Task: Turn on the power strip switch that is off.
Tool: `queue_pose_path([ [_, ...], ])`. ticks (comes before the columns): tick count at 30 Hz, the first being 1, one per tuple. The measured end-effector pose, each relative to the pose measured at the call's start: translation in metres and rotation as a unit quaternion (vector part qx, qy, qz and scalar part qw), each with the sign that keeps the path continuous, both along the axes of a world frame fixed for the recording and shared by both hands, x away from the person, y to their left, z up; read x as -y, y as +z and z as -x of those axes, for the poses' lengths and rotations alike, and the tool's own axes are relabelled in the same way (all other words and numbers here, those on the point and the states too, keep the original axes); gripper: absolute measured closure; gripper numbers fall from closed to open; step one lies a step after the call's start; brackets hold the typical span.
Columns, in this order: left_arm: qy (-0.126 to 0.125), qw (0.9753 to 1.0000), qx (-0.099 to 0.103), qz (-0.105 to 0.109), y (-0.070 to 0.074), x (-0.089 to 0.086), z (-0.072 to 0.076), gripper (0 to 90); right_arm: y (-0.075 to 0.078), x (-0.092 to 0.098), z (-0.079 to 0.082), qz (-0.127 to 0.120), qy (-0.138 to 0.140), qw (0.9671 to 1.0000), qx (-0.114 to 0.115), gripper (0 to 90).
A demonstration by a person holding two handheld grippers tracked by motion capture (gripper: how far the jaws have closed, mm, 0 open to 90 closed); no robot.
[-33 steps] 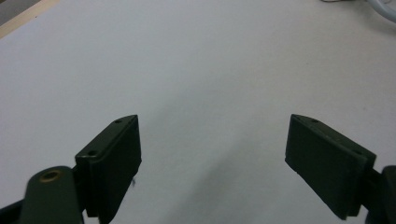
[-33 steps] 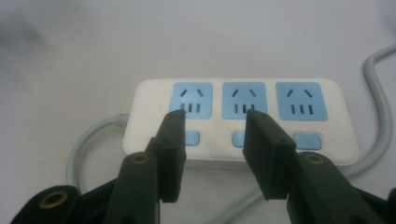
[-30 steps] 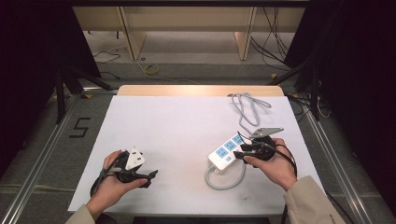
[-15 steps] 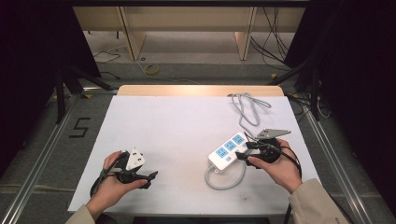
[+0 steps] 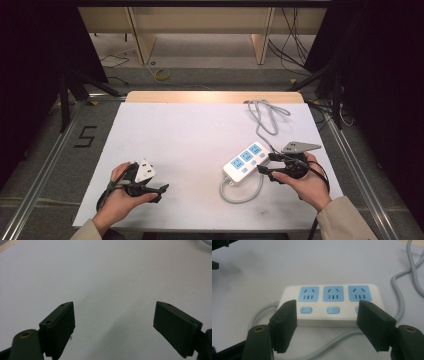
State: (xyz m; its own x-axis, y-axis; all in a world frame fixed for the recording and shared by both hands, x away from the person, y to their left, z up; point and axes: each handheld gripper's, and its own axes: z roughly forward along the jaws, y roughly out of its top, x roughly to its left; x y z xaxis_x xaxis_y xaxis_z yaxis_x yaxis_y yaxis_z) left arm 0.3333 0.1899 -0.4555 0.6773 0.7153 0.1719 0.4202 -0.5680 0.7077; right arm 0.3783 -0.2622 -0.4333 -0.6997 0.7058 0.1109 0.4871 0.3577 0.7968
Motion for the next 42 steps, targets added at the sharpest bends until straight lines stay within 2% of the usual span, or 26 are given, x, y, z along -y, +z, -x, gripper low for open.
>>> queue_pose_path([
  [6,0.001,1.0000,-0.002,-0.001,0.000,0.000,0.000,16.9,-0.002,0.010,0.004,-0.009,-0.007,0.9999,0.003,30.4],
  [15,0.003,1.0000,-0.002,0.001,-0.001,-0.001,0.000,16.5,-0.006,0.023,0.011,-0.008,-0.011,0.9999,0.008,29.8],
  [42,0.004,1.0000,-0.002,0.000,-0.001,-0.002,0.001,16.3,-0.014,0.041,0.027,-0.009,-0.020,0.9996,0.015,29.6],
])
